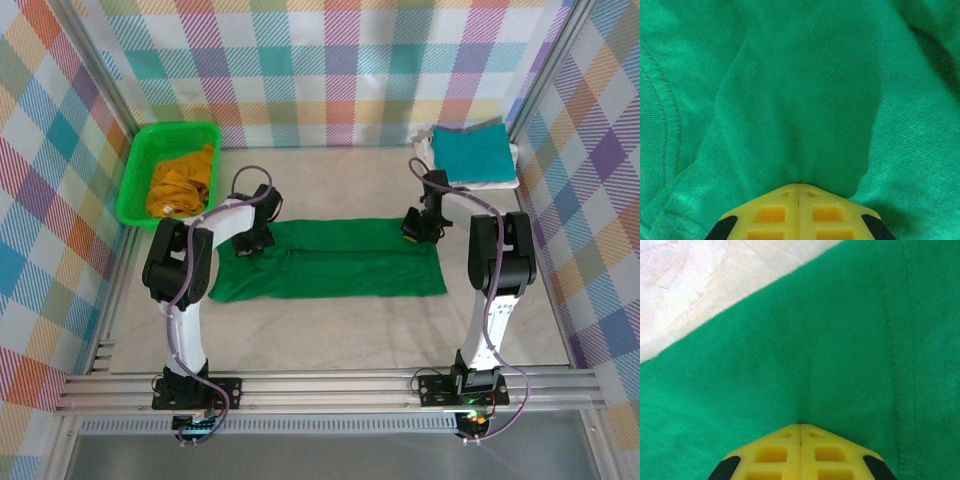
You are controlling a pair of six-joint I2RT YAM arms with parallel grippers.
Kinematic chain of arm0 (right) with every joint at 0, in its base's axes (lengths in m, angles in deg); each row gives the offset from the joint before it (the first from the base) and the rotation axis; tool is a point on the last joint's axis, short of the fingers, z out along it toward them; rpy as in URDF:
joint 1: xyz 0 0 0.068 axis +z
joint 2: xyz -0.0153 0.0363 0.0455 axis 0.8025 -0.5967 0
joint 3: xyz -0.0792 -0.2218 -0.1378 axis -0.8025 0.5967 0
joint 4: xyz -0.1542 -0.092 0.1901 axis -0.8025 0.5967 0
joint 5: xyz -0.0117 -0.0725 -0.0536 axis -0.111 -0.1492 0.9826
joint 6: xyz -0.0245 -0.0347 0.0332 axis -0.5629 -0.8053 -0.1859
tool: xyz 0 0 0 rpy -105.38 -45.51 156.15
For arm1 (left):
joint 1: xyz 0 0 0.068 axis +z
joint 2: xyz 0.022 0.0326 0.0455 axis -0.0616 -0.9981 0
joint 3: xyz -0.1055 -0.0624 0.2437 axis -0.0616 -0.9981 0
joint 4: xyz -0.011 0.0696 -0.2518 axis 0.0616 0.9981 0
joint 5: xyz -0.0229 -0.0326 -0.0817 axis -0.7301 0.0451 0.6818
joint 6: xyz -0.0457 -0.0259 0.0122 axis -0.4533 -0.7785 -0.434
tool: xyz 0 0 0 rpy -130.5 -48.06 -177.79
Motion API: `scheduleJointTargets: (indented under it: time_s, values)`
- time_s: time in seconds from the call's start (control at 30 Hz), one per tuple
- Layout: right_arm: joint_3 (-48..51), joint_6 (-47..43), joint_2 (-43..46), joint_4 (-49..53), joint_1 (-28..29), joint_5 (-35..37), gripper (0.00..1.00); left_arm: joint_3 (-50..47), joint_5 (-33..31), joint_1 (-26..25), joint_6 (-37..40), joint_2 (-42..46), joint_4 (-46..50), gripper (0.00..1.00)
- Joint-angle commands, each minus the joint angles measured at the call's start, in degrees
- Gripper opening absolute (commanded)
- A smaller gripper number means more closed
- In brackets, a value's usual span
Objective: Fold and stack the t-shirts
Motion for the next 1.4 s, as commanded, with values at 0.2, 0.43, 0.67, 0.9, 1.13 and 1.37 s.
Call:
scheduleJointTargets:
  time_s: [0.2, 0.43, 0.67, 0.9, 1.13, 1.37]
  values:
    - [13.2, 3.8, 8.6, -2.8, -1.5, -3.5, 0.0, -4.9, 0.9, 1.1, -3.5, -0.9, -1.5, 0.02]
    - [24.9, 9.3, 15.1, -4.7, 1.7, -10.6, 0.0, 16.9, -1.8, 1.1, 2.3, -13.6, 2.7, 0.03]
    - [41.1, 18.9, 26.0, -6.4, 12.8, -8.3, 0.01, 55.8, 1.8, -0.3, 5.9, -34.8, 11.6, 0.03]
    - [48.3, 23.1, 35.1, -5.7, 26.0, -6.0, 0.05, 70.9, 10.9, -1.4, 8.4, -42.3, 4.3, 0.06]
    - [39.4, 12.5, 49.3, -4.0, 28.3, 7.2, 0.21, 69.1, 10.0, -2.1, 11.1, -32.6, 4.1, 0.04]
    - [15.7, -4.2, 29.5, -6.3, 26.8, 7.8, 0.17, 26.4, 7.0, -2.1, 4.7, -4.6, -21.7, 0.1]
